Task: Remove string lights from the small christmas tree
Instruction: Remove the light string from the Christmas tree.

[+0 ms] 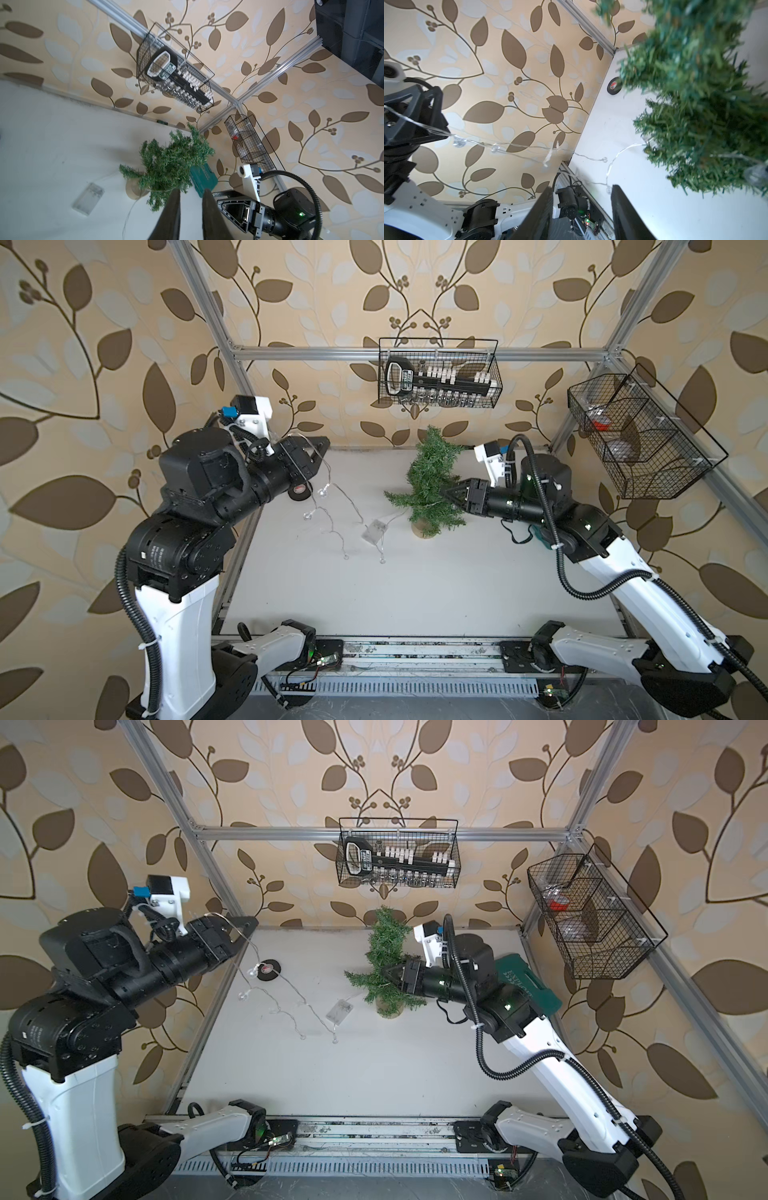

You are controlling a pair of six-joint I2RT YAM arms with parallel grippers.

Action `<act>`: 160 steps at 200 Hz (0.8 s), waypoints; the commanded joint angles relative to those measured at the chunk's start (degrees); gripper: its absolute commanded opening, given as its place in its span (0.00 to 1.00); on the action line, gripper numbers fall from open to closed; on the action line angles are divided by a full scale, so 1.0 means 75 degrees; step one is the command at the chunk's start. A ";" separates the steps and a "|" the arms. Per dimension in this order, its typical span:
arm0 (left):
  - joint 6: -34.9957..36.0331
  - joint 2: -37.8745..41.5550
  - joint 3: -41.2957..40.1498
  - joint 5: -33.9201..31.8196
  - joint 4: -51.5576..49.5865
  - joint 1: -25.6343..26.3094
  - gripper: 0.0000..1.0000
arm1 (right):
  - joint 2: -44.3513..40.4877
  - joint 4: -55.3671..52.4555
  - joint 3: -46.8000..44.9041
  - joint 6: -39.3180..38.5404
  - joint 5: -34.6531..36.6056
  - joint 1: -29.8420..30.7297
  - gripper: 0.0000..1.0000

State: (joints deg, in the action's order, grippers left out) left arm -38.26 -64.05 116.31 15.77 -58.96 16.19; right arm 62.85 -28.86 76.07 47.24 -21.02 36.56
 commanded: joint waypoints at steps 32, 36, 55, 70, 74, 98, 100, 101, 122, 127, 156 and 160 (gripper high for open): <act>-0.0630 0.0855 -0.1160 0.0651 -0.0102 0.0033 0.00 | -0.1040 0.1135 -0.2456 0.1793 0.2181 0.1841 0.45; -0.0650 0.0891 -0.1239 0.0645 -0.0126 0.0033 0.00 | -0.1055 0.1292 -0.2634 0.1942 0.2333 0.1948 0.46; -0.0793 0.1002 -0.1529 0.0722 -0.0263 0.0033 0.00 | -0.0938 0.1886 -0.3195 0.2531 0.2949 0.2390 0.46; -0.0828 0.1050 -0.1603 0.0771 -0.0460 0.0033 0.00 | -0.0680 0.2257 -0.3342 0.2726 0.3543 0.2783 0.48; -0.0831 0.1062 -0.1601 0.0772 -0.0505 0.0034 0.00 | -0.0580 0.2348 -0.3348 0.2761 0.3681 0.2875 0.48; -0.0764 0.1132 -0.1557 0.0829 -0.0829 0.0033 0.00 | 0.0106 0.3007 -0.3348 0.3045 0.4436 0.3379 0.51; -0.0760 0.1134 -0.1544 0.0828 -0.0871 0.0033 0.00 | 0.0166 0.3061 -0.3347 0.3059 0.4488 0.3406 0.51; -0.0759 0.1134 -0.1536 0.0827 -0.0888 0.0033 0.00 | 0.0206 0.3097 -0.3341 0.3073 0.4518 0.3432 0.51; -0.0717 0.1134 -0.1388 0.0874 -0.1165 0.0033 0.00 | 0.0999 0.3559 -0.3169 0.3264 0.5032 0.3707 0.53; -0.0739 0.1141 -0.1383 0.0914 -0.1174 0.0033 0.00 | 0.1202 0.3664 -0.3106 0.3300 0.5109 0.3741 0.53; -0.0805 0.1167 -0.1375 0.1138 -0.1151 0.0033 0.00 | 0.2341 0.4158 -0.2631 0.3531 0.5425 0.3774 0.55; -0.0806 0.1160 -0.1365 0.1169 -0.1151 0.0033 0.00 | 0.2502 0.4180 -0.2538 0.3553 0.5474 0.3774 0.55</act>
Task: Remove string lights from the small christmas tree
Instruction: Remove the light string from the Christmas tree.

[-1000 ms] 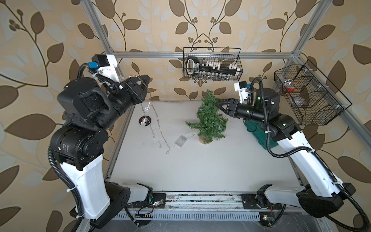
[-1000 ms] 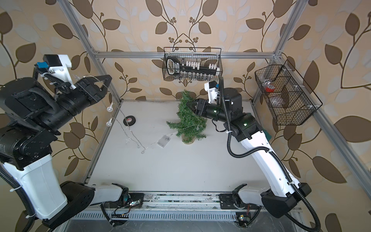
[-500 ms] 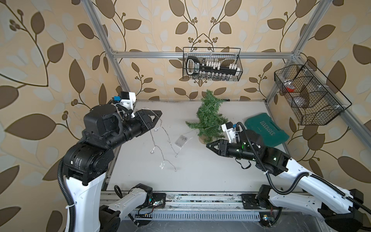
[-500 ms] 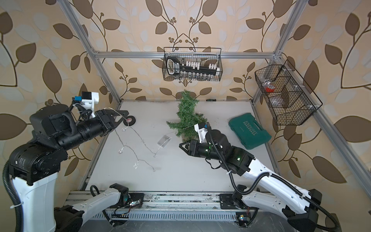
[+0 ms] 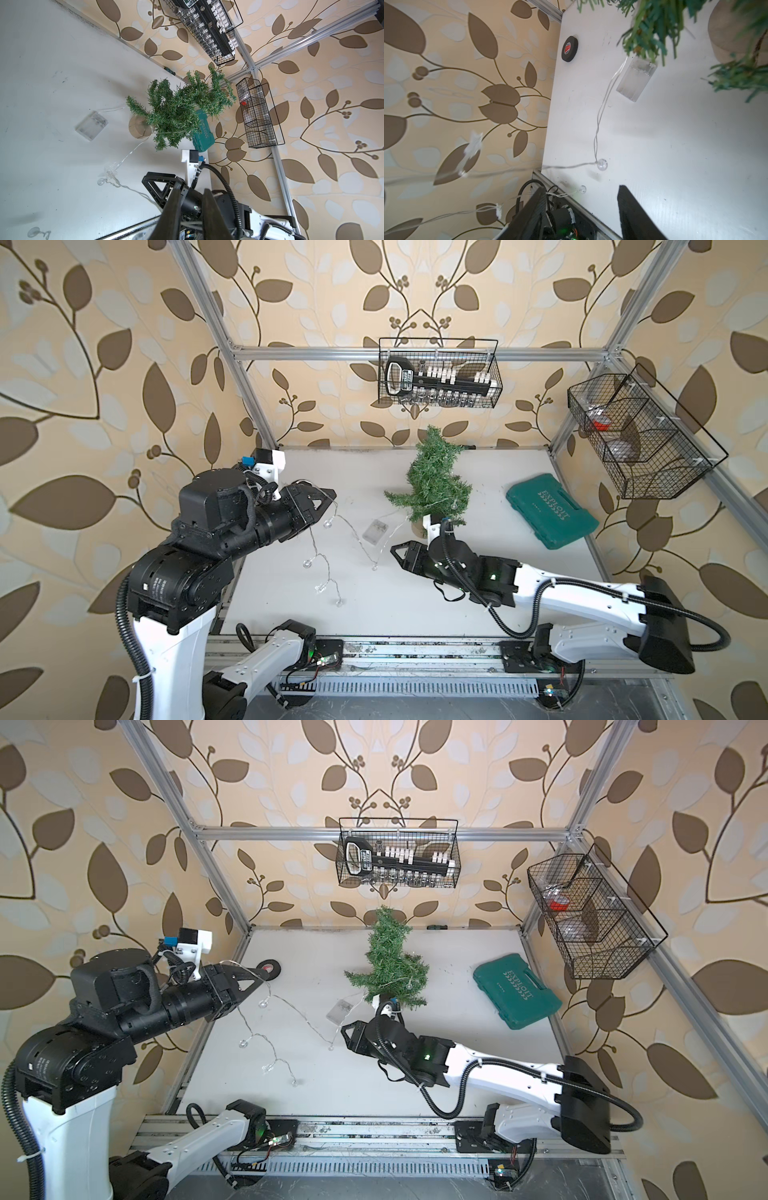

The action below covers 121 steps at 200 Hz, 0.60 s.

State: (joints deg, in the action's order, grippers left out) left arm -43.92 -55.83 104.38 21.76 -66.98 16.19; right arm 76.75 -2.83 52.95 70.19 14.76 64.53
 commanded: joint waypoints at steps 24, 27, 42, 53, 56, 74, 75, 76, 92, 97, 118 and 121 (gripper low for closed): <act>-0.0062 0.0073 0.0258 0.0433 -0.0043 0.0033 0.00 | 0.1408 0.0741 0.0991 0.0760 0.1106 0.0044 0.57; -0.0071 0.0073 0.0264 0.0438 -0.0037 0.0033 0.00 | 0.1483 0.0783 0.1019 0.0775 0.1154 0.0044 0.57; -0.0073 0.0062 0.0297 0.0491 0.0001 0.0033 0.00 | 0.1867 0.1086 0.1170 0.0768 0.1284 0.0014 0.58; -0.0046 0.0057 0.0321 0.0498 0.0013 0.0033 0.00 | 0.2157 0.1112 0.1412 0.0672 0.1313 -0.0019 0.57; -0.0030 0.0051 0.0329 0.0508 0.0023 0.0033 0.00 | 0.2231 0.1080 0.1487 0.0653 0.1313 -0.0018 0.55; 0.0040 0.0038 0.0343 0.0526 0.0036 0.0033 0.00 | 0.2546 0.1004 0.1845 0.0539 0.1319 -0.0016 0.42; 0.0042 0.0038 0.0344 0.0522 0.0036 0.0033 0.00 | 0.2555 0.0995 0.1857 0.0535 0.1316 -0.0015 0.41; 0.0049 0.0038 0.0344 0.0522 0.0036 0.0033 0.00 | 0.2559 0.0997 0.1864 0.0522 0.1314 -0.0021 0.39; 0.0139 0.0038 0.0338 0.0522 0.0048 0.0033 0.00 | 0.2482 0.0908 0.1982 0.0357 0.1421 0.0033 0.25; 0.0159 0.0038 0.0333 0.0512 0.0048 0.0033 0.00 | 0.2406 0.0831 0.1995 0.0309 0.1519 0.0076 0.21; 0.0256 0.0015 0.0299 0.0475 0.0089 0.0033 0.00 | 0.1876 0.0470 0.1952 -0.0003 0.1906 0.0149 0.07; 0.0265 0.0009 0.0299 0.0475 0.0100 0.0028 0.00 | 0.1788 0.0401 0.1951 -0.0045 0.1954 0.0149 0.05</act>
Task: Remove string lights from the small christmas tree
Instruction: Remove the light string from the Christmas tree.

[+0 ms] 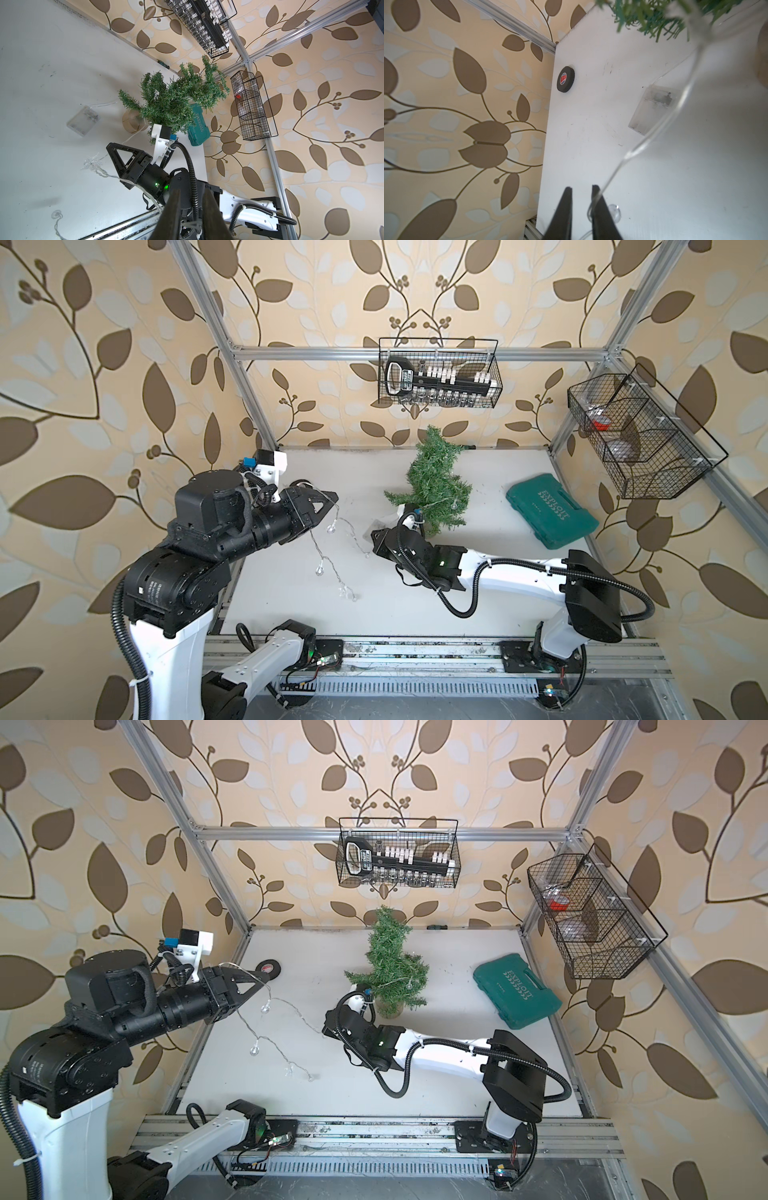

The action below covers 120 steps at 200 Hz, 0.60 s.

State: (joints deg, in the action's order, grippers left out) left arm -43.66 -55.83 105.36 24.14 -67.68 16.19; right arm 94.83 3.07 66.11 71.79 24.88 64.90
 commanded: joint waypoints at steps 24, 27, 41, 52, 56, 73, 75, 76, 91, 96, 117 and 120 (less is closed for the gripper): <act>0.0267 -0.0038 0.0167 0.0069 0.0286 0.0033 0.00 | -0.1316 -0.0761 0.0299 -0.1139 0.0703 0.0094 0.00; 0.0275 -0.0039 0.0161 0.0063 0.0301 0.0033 0.00 | -0.1393 -0.0825 0.0343 -0.1251 0.0696 0.0099 0.00; 0.0279 -0.0061 0.0115 0.0017 0.0383 0.0033 0.00 | -0.1786 -0.1119 0.0551 -0.1755 0.0562 0.0099 0.00; 0.0267 -0.0096 0.0107 -0.0008 0.0454 0.0033 0.00 | -0.2090 -0.1403 0.0729 -0.2066 0.0460 0.0100 0.00; 0.0267 -0.0111 0.0114 -0.0018 0.0477 0.0033 0.00 | -0.2203 -0.1535 0.0798 -0.2140 0.0443 0.0100 0.00; 0.0182 -0.0200 0.0143 -0.0021 0.0646 0.0033 0.00 | -0.2718 -0.2070 0.1009 -0.2459 0.0419 0.0099 0.00; 0.0175 -0.0206 0.0137 -0.0014 0.0675 0.0033 0.00 | -0.2782 -0.2134 0.1024 -0.2476 0.0429 0.0100 0.00; 0.0175 -0.0213 0.0140 -0.0005 0.0689 0.0033 0.00 | -0.2820 -0.2168 0.1027 -0.2485 0.0442 0.0100 0.00; 0.0033 -0.0305 0.0143 0.0172 0.0951 0.0033 0.00 | -0.3371 -0.2600 0.1048 -0.2517 0.0663 0.0100 0.00; -0.0026 -0.0333 0.0123 0.0290 0.1055 0.0033 0.00 | -0.3545 -0.2709 0.1016 -0.2517 0.0772 0.0092 0.00; -0.0359 -0.0407 0.0025 0.0747 0.1475 0.0033 0.00 | -0.4437 -0.3066 0.0804 -0.2507 0.1276 0.0097 0.00; -0.0406 -0.0407 -0.0009 0.0801 0.1541 0.0033 0.00 | -0.4545 -0.3113 0.0771 -0.2506 0.1337 0.0091 0.00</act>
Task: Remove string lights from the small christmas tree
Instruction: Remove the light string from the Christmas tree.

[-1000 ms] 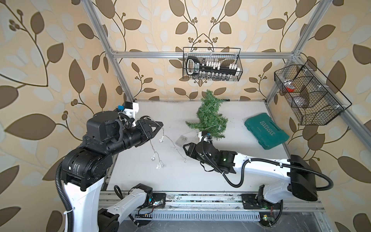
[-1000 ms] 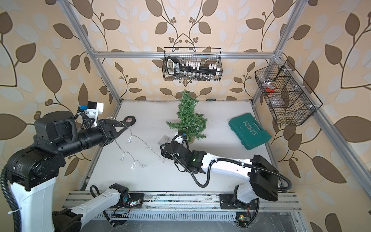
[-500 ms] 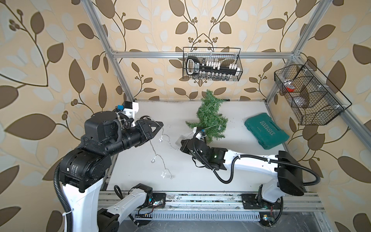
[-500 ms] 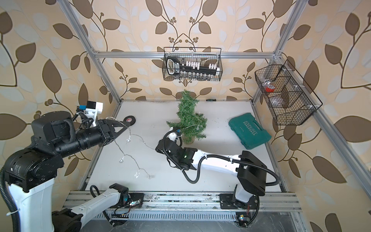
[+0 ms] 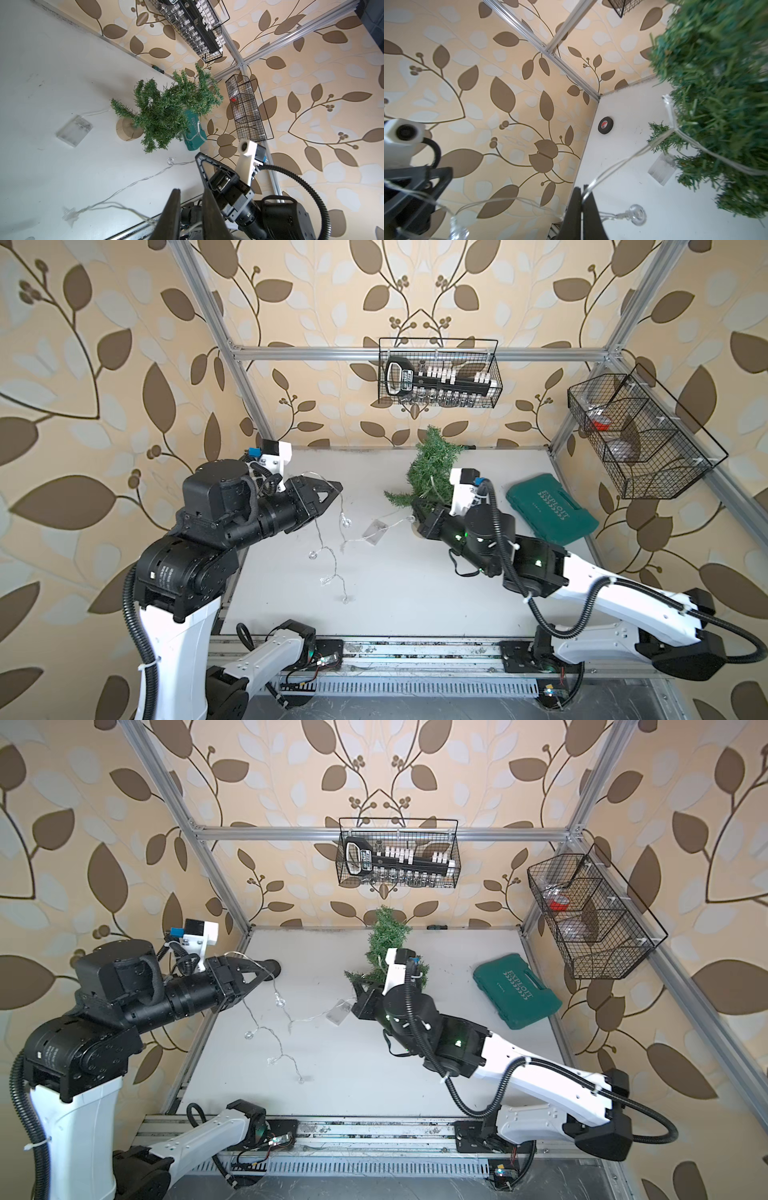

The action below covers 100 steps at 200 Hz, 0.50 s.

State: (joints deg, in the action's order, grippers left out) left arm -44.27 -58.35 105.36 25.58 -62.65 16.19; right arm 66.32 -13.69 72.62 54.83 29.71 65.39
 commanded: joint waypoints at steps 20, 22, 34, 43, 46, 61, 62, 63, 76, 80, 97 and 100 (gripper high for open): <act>-0.0577 0.0002 -0.0242 0.0822 0.1190 0.0033 0.00 | -0.1430 -0.1172 -0.0297 -0.0204 0.1081 0.0024 0.00; -0.0572 0.0014 -0.0267 0.0835 0.1222 0.0039 0.00 | -0.1491 -0.1212 -0.0311 -0.0193 0.1119 0.0018 0.00; -0.0879 0.0077 -0.0450 0.0921 0.1422 0.0033 0.00 | -0.1788 -0.1476 -0.0342 -0.0108 0.1353 0.0006 0.00; -0.0982 0.0109 -0.0597 0.0979 0.1568 0.0033 0.00 | -0.1975 -0.1731 -0.0310 -0.0054 0.1558 -0.0002 0.00; -0.1013 0.0109 -0.0635 0.1002 0.1608 0.0033 0.00 | -0.2036 -0.1796 -0.0293 -0.0044 0.1616 -0.0013 0.00; -0.1125 0.0059 -0.0677 0.1062 0.1745 0.0033 0.00 | -0.2220 -0.1994 -0.0196 -0.0131 0.1982 -0.0031 0.00; -0.1132 0.0052 -0.0677 0.1064 0.1750 0.0033 0.00 | -0.2227 -0.1994 -0.0187 -0.0158 0.2004 -0.0039 0.00; -0.1136 0.0049 -0.0677 0.1070 0.1765 0.0033 0.00 | -0.2236 -0.1994 -0.0177 -0.0178 0.2027 -0.0037 0.00; -0.1175 -0.0050 -0.0610 0.1100 0.1863 0.0033 0.00 | -0.2293 -0.1837 -0.0058 -0.0663 0.2298 -0.0081 0.00; -0.1176 -0.0094 -0.0574 0.1109 0.1889 0.0033 0.00 | -0.2287 -0.1743 -0.0012 -0.0842 0.2356 -0.0100 0.00; -0.1147 -0.0271 -0.0357 0.1112 0.1943 0.0033 0.00 | -0.2127 -0.1265 0.0244 -0.1625 0.2329 -0.0354 0.00; -0.1134 -0.0306 -0.0312 0.1112 0.1941 0.0033 0.00 | -0.2077 -0.1213 0.0314 -0.1732 0.2263 -0.0446 0.00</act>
State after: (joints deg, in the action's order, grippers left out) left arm -51.99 -59.44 100.25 31.77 -52.42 16.19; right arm 49.23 -24.91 71.77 49.98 43.90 64.20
